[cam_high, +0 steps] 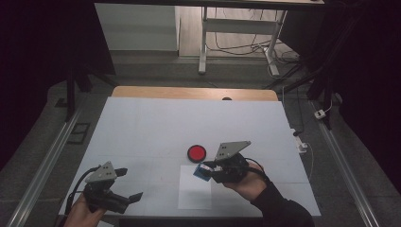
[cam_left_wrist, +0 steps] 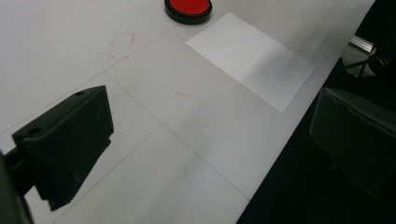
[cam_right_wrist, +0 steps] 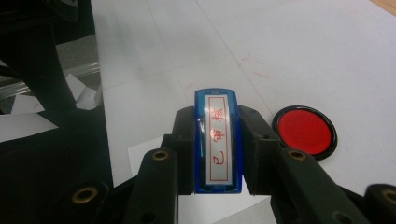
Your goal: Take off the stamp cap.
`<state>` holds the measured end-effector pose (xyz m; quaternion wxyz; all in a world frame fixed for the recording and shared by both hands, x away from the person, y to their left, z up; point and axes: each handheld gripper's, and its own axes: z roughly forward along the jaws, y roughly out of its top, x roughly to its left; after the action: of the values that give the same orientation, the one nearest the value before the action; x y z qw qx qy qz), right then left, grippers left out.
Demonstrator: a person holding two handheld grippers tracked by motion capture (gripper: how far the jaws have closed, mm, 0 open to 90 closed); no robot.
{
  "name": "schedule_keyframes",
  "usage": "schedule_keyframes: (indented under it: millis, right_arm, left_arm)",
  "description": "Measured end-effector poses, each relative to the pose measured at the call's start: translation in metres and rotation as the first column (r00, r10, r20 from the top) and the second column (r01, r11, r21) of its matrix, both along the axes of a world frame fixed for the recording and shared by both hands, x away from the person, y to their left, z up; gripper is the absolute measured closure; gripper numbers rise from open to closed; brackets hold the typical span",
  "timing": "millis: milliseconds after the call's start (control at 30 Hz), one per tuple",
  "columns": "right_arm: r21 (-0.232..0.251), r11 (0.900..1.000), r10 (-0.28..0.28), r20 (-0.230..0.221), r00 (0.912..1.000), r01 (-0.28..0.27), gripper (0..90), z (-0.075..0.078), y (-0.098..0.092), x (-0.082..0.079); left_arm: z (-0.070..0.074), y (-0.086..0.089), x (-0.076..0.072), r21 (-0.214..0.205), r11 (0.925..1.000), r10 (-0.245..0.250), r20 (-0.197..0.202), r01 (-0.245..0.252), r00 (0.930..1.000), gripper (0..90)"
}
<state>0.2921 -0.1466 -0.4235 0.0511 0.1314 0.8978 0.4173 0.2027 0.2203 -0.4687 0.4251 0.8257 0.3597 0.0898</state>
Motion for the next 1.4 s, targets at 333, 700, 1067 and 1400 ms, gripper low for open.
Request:
schedule_keyframes:
  millis: [333, 700, 1067, 1400]
  right_arm:
    - [-0.002, 1.0, 0.009, -0.004, 0.9999, -0.009, 69.7, 0.0, 0.0, 0.0]
    - [0.0, 0.9998, 0.02, 0.005, 0.9998, -0.02, 69.7, 0.002, 0.0, -0.001]
    - [0.017, 0.9995, 0.025, 0.004, 0.9997, -0.025, 69.7, 0.005, 0.0, -0.002]
    - [0.021, 0.999, 0.04, -0.006, 0.9992, -0.04, 69.7, 0.007, 0.001, -0.004]
  left_arm:
    - [0.001, -0.02, 0.012, 0.011, 0.9991, -0.042, 0.003, 0.042, 0.9991, 0.2]
    - [0.005, -0.04, 0.027, 0.008, 0.9937, -0.112, 0.024, 0.112, 0.9934, 0.8]
    - [0.007, -0.058, 0.044, -0.004, 0.9815, -0.191, 0.042, 0.192, 0.9806, 1.1]
    - [0.005, -0.076, 0.059, -0.02, 0.9673, -0.252, 0.055, 0.253, 0.9663, 0.0]
